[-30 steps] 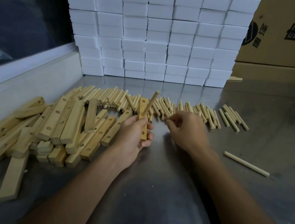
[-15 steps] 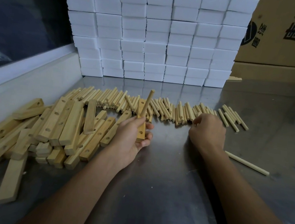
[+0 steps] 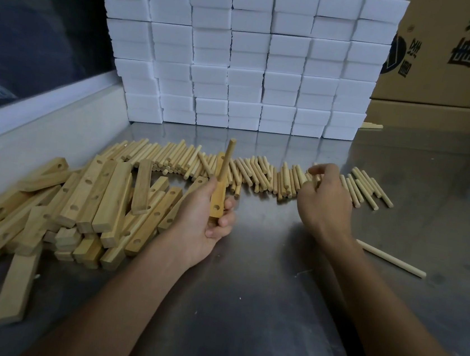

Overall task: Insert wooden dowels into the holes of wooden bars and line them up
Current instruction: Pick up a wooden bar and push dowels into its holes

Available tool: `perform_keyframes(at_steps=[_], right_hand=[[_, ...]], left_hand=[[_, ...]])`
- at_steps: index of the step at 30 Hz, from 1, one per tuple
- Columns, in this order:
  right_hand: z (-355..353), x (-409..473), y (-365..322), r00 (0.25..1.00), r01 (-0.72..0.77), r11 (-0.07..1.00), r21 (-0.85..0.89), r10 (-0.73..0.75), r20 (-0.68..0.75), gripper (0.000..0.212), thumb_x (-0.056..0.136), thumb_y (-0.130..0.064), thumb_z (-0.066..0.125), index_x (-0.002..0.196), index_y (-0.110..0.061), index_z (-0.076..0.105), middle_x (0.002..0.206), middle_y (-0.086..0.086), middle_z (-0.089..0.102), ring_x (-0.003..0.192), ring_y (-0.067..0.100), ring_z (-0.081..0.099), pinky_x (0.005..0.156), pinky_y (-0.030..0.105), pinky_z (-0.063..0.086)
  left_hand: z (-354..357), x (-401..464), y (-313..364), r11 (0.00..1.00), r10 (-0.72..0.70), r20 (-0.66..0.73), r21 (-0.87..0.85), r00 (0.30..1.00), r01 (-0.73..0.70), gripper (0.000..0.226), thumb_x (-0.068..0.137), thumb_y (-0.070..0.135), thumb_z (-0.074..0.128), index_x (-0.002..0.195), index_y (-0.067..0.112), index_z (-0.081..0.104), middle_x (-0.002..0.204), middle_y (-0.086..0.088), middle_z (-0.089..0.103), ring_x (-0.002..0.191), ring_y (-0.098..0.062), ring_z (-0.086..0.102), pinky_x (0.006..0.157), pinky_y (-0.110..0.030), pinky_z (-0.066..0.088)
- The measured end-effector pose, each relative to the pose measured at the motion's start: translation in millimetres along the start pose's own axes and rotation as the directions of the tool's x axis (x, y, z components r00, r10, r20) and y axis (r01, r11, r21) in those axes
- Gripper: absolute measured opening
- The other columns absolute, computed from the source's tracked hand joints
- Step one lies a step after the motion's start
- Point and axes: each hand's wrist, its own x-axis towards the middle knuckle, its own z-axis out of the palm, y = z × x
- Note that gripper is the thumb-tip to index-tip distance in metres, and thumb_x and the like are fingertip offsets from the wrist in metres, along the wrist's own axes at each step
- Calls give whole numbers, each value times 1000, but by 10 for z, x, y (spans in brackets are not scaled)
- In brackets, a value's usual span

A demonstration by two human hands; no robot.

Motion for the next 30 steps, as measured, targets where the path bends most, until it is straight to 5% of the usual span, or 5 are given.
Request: perform_keyframes(at_steps=[5,13,18,23,30], right_hand=[[33,-48,-31,999,32,982,186,-29,-23,29,100,-18,45,125,-18,59,73,-3,60,59,9,50,60,31,42],[73,-121,-98,998,40,950,311,-51,26,5,90,-37,70,86,-32,69,69,3,70,54,22,57,52,33,48],[124,-160,-156,988,12,930,367,-66,136,25,104,-23,48,97,-9,68,68,-1,62,55,7,50,55,22,43],[100,-231,-265,968,-55,885,461,-66,241,19,108,-23,36,112,-14,52,77,-1,68,59,1,54,57,18,44],[123,-322,-388,933,10,847,532,-199,300,12,99,-22,59,102,-12,64,55,2,43,48,10,35,46,20,31]], left_hand=[[11,-22,10,999,3,-2,-34,1000,-3,25,104,24,32,90,9,47,61,-4,46,40,-11,34,28,-17,17],[19,2,-17,999,1,-28,-37,1000,-3,23,106,28,34,96,12,47,65,-3,44,46,-13,35,31,-18,19],[38,-1,-13,999,15,-46,-48,999,-17,22,106,30,36,110,13,49,63,-2,41,46,-12,35,33,-19,18],[34,-5,-11,999,14,-42,-52,999,-16,23,106,30,36,115,12,47,64,-2,42,47,-13,36,34,-19,18],[24,11,-20,999,40,-15,-27,999,-41,25,105,31,36,106,11,51,66,-2,44,51,-12,36,41,-22,24]])
